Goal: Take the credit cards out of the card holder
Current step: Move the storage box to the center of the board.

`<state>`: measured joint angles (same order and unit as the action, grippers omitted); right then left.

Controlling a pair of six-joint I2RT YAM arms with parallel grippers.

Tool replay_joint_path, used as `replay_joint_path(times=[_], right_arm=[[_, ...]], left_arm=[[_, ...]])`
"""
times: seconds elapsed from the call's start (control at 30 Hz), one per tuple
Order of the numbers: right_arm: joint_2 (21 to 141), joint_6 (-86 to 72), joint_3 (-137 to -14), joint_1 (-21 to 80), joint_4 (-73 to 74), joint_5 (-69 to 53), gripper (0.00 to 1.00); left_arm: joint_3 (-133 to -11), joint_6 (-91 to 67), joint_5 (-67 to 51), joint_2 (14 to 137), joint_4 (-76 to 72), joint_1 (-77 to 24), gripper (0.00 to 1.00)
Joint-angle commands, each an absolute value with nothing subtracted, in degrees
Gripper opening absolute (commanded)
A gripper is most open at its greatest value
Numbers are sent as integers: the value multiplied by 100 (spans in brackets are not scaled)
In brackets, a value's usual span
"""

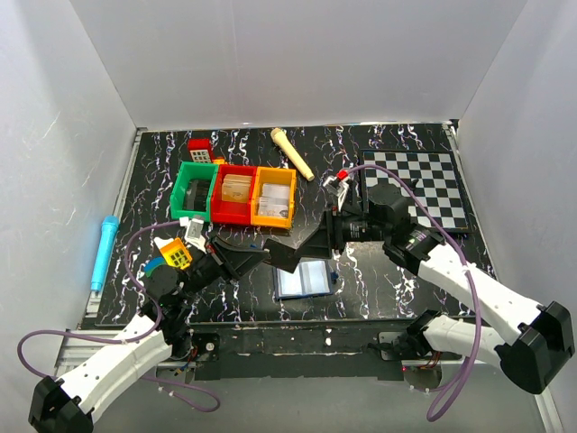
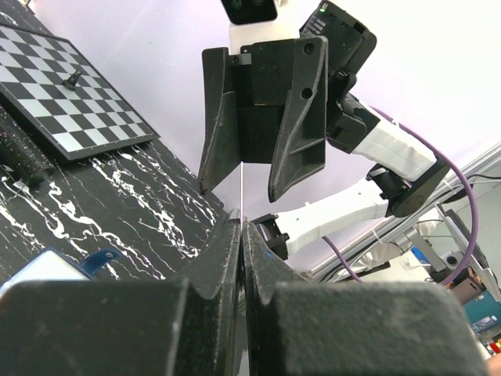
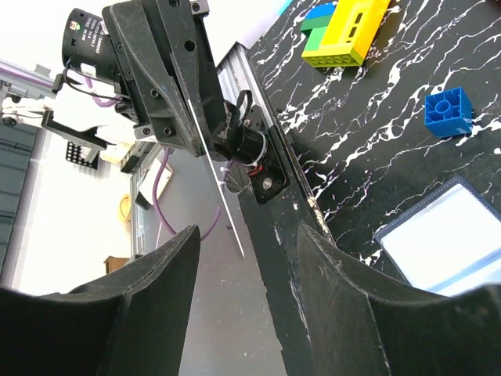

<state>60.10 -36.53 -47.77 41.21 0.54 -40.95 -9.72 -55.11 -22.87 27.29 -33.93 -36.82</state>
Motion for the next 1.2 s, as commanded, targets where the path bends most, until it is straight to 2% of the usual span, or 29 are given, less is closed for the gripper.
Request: replay_joint_path(times=[0.0,0.33,0.63,0.83,0.97,1.0,1.03,1.1,1.17], right_arm=[[6091,-3876,-4808,4096,-580,-4280,59],[6196,-3964,-4816,4113,-703,-4465,39],[6284,-3824,-4913,4280,-537,-4720,37],[6311,-3753,-4948,4307,-422,-4711,19],[6311,-3744,-4983,4307,-413,-4711,3],[6319,-3744,-4983,4307,-396,-4720,1],[6302,-3727,-5001,4307,-387,-4720,1],[6267,-3639,-5018,4307,-291,-4720,1],[6205,-3499,-5062,4307,-106,-4693,1]], left_arm=[[-914,-5625,-2197,2742,-3647,-3647,0],[-870,-5660,-2127,2690,-3612,-3639,0],[-905,-5643,-2013,2680,-3515,-3630,0],[-932,-5634,-2074,2733,-3507,-3630,0],[-984,-5573,-2118,2760,-3384,-3639,0],[-1010,-5546,-2127,2768,-3332,-3630,0],[-1037,-5511,-2144,2769,-3270,-3630,2],[-1116,-5397,-2214,2751,-3121,-3639,14],[-1335,-5152,-2337,2716,-2788,-3621,37]])
